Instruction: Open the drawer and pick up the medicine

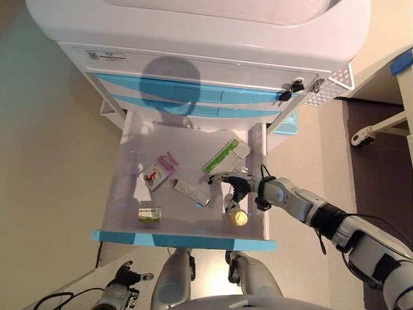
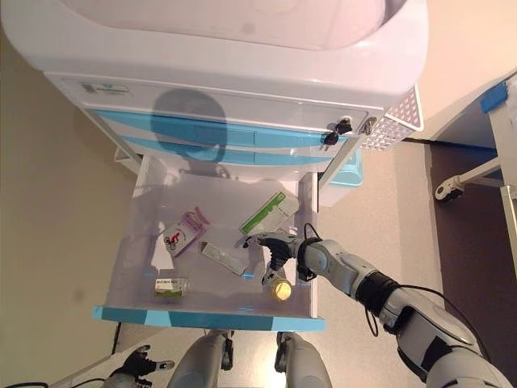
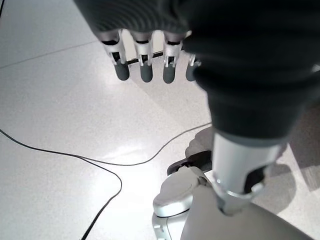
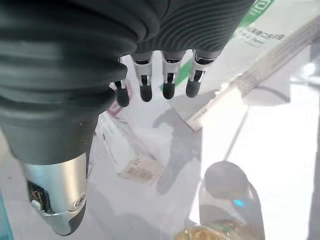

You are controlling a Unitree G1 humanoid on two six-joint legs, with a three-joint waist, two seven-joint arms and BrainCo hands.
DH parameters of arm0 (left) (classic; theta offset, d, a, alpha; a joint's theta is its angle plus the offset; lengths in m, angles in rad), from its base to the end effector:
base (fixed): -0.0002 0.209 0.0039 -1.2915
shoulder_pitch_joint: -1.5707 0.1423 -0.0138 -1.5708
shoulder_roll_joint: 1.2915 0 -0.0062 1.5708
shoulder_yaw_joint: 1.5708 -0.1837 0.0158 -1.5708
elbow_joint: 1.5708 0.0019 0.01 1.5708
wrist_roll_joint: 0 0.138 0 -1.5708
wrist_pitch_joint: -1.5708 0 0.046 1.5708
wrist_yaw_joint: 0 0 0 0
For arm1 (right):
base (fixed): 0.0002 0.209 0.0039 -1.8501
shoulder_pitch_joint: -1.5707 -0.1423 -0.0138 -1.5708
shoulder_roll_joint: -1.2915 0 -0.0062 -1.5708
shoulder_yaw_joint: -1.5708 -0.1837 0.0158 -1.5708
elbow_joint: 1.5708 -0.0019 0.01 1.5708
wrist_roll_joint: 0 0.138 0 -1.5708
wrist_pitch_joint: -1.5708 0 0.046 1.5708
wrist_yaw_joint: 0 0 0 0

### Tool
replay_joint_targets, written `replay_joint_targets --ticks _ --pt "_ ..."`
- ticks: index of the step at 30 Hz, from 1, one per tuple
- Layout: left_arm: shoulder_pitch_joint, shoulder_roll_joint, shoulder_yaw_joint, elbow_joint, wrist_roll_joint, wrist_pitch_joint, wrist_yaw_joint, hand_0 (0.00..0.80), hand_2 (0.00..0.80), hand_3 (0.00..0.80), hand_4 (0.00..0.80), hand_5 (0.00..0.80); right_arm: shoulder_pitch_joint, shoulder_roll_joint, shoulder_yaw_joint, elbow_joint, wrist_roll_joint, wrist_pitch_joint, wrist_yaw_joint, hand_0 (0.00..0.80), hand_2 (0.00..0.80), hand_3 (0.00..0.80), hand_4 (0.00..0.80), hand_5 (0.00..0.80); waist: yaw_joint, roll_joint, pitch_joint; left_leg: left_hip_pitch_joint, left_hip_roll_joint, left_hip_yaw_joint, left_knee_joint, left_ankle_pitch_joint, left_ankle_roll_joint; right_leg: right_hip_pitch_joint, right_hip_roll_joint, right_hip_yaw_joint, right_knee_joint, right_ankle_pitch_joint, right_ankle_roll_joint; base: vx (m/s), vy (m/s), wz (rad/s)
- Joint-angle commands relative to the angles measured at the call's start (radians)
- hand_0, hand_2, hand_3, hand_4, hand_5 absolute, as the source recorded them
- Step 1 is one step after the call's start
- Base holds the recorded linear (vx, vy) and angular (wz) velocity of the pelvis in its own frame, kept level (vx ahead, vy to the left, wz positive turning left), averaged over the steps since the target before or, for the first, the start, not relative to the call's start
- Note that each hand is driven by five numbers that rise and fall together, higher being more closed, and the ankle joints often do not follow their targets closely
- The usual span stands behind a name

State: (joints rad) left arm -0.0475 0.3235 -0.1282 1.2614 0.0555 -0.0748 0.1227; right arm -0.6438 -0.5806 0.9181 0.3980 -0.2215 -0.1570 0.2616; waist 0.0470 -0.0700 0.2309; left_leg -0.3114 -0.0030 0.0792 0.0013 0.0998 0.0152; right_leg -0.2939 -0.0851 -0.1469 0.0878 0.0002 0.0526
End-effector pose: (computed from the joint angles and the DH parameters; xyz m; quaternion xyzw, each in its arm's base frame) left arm 0.0868 0.2539 -0.1039 0.2258 0.5278 0.0694 0.8159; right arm 0.2741 -0.1300 0.0655 -0.5258 -0.0261 0.4536 0.7191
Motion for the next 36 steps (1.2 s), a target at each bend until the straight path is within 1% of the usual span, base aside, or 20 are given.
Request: replay_joint_targets --ticks 1,4,8,10,11,12,13,14,15,17,18,21,22,26,28,30,34,35,36 --pt "-0.016 0.007 -0.016 0.013 -0.008 0.002 -0.008 0.000 0.000 0.000 0.000 0.000 -0.011 -0.023 0.027 -0.086 0.053 -0.004 0.039 0.000 0.000 0.000 0.000 0.000 0.016 -0.042 -0.007 -0.012 -0.035 0.009 -0.001 -0.006 -0.006 -0.067 -0.026 0.036 -0.029 0.138 0.048 0.000 0.000 0.00" --pt "-0.019 0.008 -0.014 0.006 -0.012 -0.001 -0.017 0.000 0.000 0.000 0.000 0.000 -0.017 -0.054 0.039 -0.112 0.073 0.007 0.083 0.000 0.000 0.000 0.000 0.000 0.012 -0.046 -0.004 -0.013 -0.033 0.009 -0.001 -0.006 -0.006 -0.068 -0.025 0.035 -0.029 0.137 0.047 0.000 0.000 0.00" --pt "-0.023 0.008 -0.015 0.000 -0.016 0.001 -0.021 0.000 0.000 0.000 0.000 0.000 -0.022 -0.068 0.036 -0.124 0.075 0.013 0.090 0.000 0.000 0.000 0.000 0.000 0.011 -0.047 -0.003 -0.014 -0.032 0.010 -0.001 -0.006 -0.006 -0.069 -0.025 0.036 -0.028 0.138 0.048 0.000 0.000 0.00" --pt "-0.025 0.005 -0.015 -0.001 -0.022 0.004 -0.016 0.000 0.000 0.000 0.000 0.000 -0.003 -0.055 -0.013 -0.107 0.086 0.026 0.048 0.000 0.000 0.000 0.000 0.000 0.005 -0.046 -0.003 -0.014 -0.032 0.014 0.000 -0.007 -0.005 -0.071 -0.024 0.039 -0.028 0.140 0.048 0.000 0.000 0.00" --pt "-0.025 0.005 -0.016 -0.001 -0.022 0.004 -0.016 0.000 0.000 0.000 0.000 0.000 -0.002 -0.054 -0.014 -0.107 0.086 0.026 0.047 0.000 0.000 0.000 0.000 0.000 0.006 -0.047 -0.003 -0.014 -0.032 0.014 0.000 -0.007 -0.005 -0.071 -0.024 0.039 -0.028 0.140 0.048 0.000 0.000 0.00" --pt "-0.027 0.003 -0.015 0.001 -0.025 0.005 -0.010 0.000 0.000 0.000 0.000 0.000 0.030 -0.029 -0.081 -0.090 0.101 0.043 0.000 0.000 0.000 0.000 0.000 0.000 0.000 -0.047 -0.003 -0.015 -0.030 0.016 0.001 -0.006 -0.004 -0.074 -0.024 0.042 -0.028 0.142 0.047 0.000 0.000 0.00" --pt "-0.027 0.004 -0.016 0.001 -0.025 0.005 -0.010 0.000 0.000 0.000 0.000 0.000 0.032 -0.029 -0.082 -0.090 0.101 0.043 0.000 0.000 0.000 0.000 0.000 0.000 0.002 -0.048 -0.003 -0.015 -0.030 0.016 0.001 -0.006 -0.004 -0.074 -0.024 0.043 -0.028 0.142 0.047 0.000 0.000 0.00" --pt "-0.028 0.004 -0.012 0.005 -0.024 0.009 -0.006 0.000 0.000 0.000 0.000 0.000 0.056 -0.012 -0.126 -0.092 0.127 0.051 -0.020 0.000 0.000 0.000 0.000 0.000 -0.001 -0.047 -0.005 -0.015 -0.030 0.018 0.000 -0.005 -0.003 -0.075 -0.024 0.044 -0.029 0.143 0.047 0.000 0.000 0.00" --pt "-0.028 0.004 -0.013 0.005 -0.025 0.009 -0.006 0.000 0.000 0.000 0.000 0.000 0.056 -0.012 -0.127 -0.093 0.127 0.051 -0.020 0.000 0.000 0.000 0.000 0.000 0.000 -0.047 -0.005 -0.015 -0.030 0.018 0.000 -0.005 -0.003 -0.075 -0.024 0.045 -0.029 0.143 0.047 0.000 0.000 0.00" --pt "-0.024 0.004 -0.015 0.003 -0.019 0.011 -0.006 0.000 0.000 0.000 0.000 0.000 0.087 0.000 -0.172 -0.116 0.192 0.061 -0.023 0.000 0.000 0.000 0.000 0.000 -0.002 -0.047 -0.008 -0.016 -0.030 0.020 0.001 -0.006 -0.002 -0.077 -0.024 0.047 -0.029 0.143 0.046 -0.002 -0.001 -0.02" --pt "-0.024 0.004 -0.015 0.002 -0.019 0.011 -0.006 0.000 0.000 0.000 0.000 0.000 0.088 0.000 -0.172 -0.116 0.192 0.062 -0.023 0.000 0.000 0.000 0.000 0.000 -0.002 -0.047 -0.008 -0.016 -0.030 0.020 0.001 -0.006 -0.002 -0.078 -0.024 0.047 -0.029 0.143 0.046 0.000 0.000 0.00" --pt "-0.018 0.005 -0.014 -0.002 -0.015 0.011 -0.012 0.000 0.000 0.000 0.000 0.000 0.104 -0.015 -0.200 -0.158 0.281 0.066 -0.013 0.000 0.000 0.000 0.000 0.000 -0.003 -0.047 -0.011 -0.016 -0.030 0.023 -0.001 -0.007 -0.002 -0.078 -0.025 0.046 -0.030 0.145 0.047 0.000 0.000 0.00" --pt "-0.018 0.005 -0.014 -0.002 -0.015 0.011 -0.012 0.000 0.000 0.000 0.000 0.000 0.104 -0.015 -0.200 -0.159 0.281 0.066 -0.013 0.000 0.000 0.000 0.000 0.000 -0.003 -0.047 -0.011 -0.016 -0.030 0.023 -0.001 -0.007 -0.002 -0.078 -0.025 0.046 -0.030 0.145 0.047 0.000 0.000 0.00" --pt "-0.019 0.009 -0.013 -0.013 -0.012 0.005 -0.020 0.000 0.000 0.000 0.000 0.000 0.087 -0.078 -0.181 -0.238 0.356 0.061 0.037 0.000 0.000 0.000 0.000 0.000 -0.004 -0.050 -0.012 -0.017 -0.029 0.024 0.000 -0.007 -0.003 -0.079 -0.026 0.044 -0.030 0.146 0.047 0.000 0.000 0.00" --pt "-0.019 0.010 -0.013 -0.016 -0.012 0.004 -0.023 0.000 0.000 0.000 0.000 0.000 0.084 -0.088 -0.177 -0.249 0.366 0.062 0.045 0.000 0.000 0.000 0.000 0.000 -0.004 -0.051 -0.013 -0.017 -0.029 0.024 0.000 -0.008 -0.003 -0.080 -0.025 0.045 -0.030 0.147 0.047 0.000 0.000 0.00" --pt "-0.020 0.012 -0.013 -0.023 -0.013 0.002 -0.033 0.000 0.000 0.000 0.000 0.000 0.070 -0.143 -0.143 -0.289 0.358 0.065 0.085 0.000 0.000 0.000 0.000 0.000 -0.005 -0.053 -0.012 -0.017 -0.030 0.025 0.000 -0.009 -0.004 -0.079 -0.025 0.045 -0.030 0.146 0.047 0.000 0.000 0.00" --pt "-0.024 0.016 -0.009 -0.027 -0.011 0.001 -0.039 0.000 0.000 0.000 0.000 0.000 0.078 -0.199 -0.115 -0.336 0.341 0.067 0.134 0.000 0.000 0.000 0.000 0.000 -0.009 -0.056 -0.011 -0.018 -0.030 0.025 0.001 -0.009 -0.005 -0.080 -0.026 0.046 -0.029 0.146 0.048 0.000 0.000 0.00" --pt "-0.024 0.015 -0.009 -0.027 -0.011 0.001 -0.039 0.000 0.000 0.000 0.000 0.000 0.079 -0.200 -0.115 -0.337 0.341 0.067 0.134 0.000 0.000 0.000 0.000 0.000 -0.009 -0.056 -0.011 -0.019 -0.030 0.025 0.002 -0.009 -0.005 -0.080 -0.026 0.046 -0.029 0.146 0.048 0.000 0.000 0.00" --pt "-0.026 0.018 -0.006 -0.027 -0.007 0.000 -0.044 0.000 0.000 0.000 0.000 0.000 0.085 -0.226 -0.100 -0.360 0.316 0.065 0.163 0.000 0.000 0.000 0.000 0.000 -0.012 -0.056 -0.010 -0.019 -0.030 0.025 0.002 -0.010 -0.005 -0.081 -0.025 0.047 -0.029 0.146 0.048 0.000 0.000 0.00"
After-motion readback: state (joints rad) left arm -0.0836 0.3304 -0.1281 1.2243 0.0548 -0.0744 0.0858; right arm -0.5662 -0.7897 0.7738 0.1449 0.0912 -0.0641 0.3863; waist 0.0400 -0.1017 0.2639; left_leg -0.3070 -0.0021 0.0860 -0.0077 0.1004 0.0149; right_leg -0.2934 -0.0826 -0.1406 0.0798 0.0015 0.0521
